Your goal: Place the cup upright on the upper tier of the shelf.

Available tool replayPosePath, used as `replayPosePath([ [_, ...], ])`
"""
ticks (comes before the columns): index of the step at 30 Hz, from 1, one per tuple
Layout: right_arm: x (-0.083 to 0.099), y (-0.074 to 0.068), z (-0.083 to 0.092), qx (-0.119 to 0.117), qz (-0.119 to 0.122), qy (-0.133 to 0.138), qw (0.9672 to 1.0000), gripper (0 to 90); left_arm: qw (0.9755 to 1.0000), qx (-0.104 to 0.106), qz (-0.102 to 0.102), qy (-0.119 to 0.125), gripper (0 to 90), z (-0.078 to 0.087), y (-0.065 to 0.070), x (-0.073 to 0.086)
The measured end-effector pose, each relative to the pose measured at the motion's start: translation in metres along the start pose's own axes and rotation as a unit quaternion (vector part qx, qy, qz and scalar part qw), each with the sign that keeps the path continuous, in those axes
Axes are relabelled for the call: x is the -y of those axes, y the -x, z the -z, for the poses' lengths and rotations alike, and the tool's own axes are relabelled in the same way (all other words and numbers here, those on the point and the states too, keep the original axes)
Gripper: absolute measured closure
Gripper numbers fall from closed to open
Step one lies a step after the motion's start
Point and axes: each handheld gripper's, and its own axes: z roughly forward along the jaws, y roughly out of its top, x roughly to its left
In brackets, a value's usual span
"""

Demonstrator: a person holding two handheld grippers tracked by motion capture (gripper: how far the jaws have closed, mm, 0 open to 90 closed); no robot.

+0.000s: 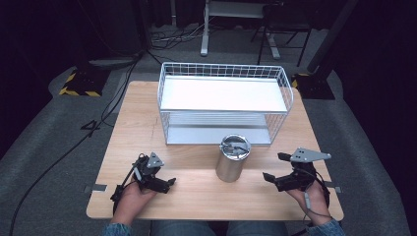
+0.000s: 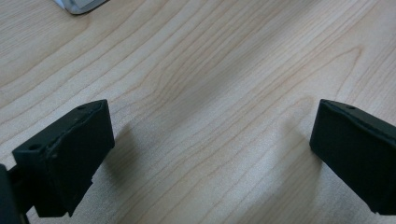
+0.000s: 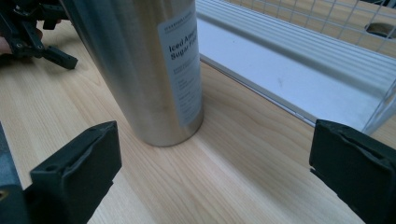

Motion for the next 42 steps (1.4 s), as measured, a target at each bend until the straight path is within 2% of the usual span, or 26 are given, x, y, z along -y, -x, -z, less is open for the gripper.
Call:
replayPosePath([
  [14,-0.029,-0.016,-0.03,-0.026,0.031,0.003,0.9992,2.5,1.0,-0.002,0.0,0.0,0.3,0.0,0.0,0.0],
  [19,-0.036,-0.02,-0.039,-0.034,0.03,0.0,0.999,1.2,1.0,-0.002,-0.001,0.0,0.3,0.0,0.0,0.0],
  [32,-0.044,-0.032,-0.066,-0.055,0.049,0.003,0.9973,0.4,1.0,-0.001,-0.001,0.0,0.3,0.0,0.0,0.0],
  [42,-0.045,-0.034,-0.085,-0.064,0.039,0.006,0.9972,0.0,1.0,-0.001,-0.002,0.001,0.3,0.0,0.0,0.0],
])
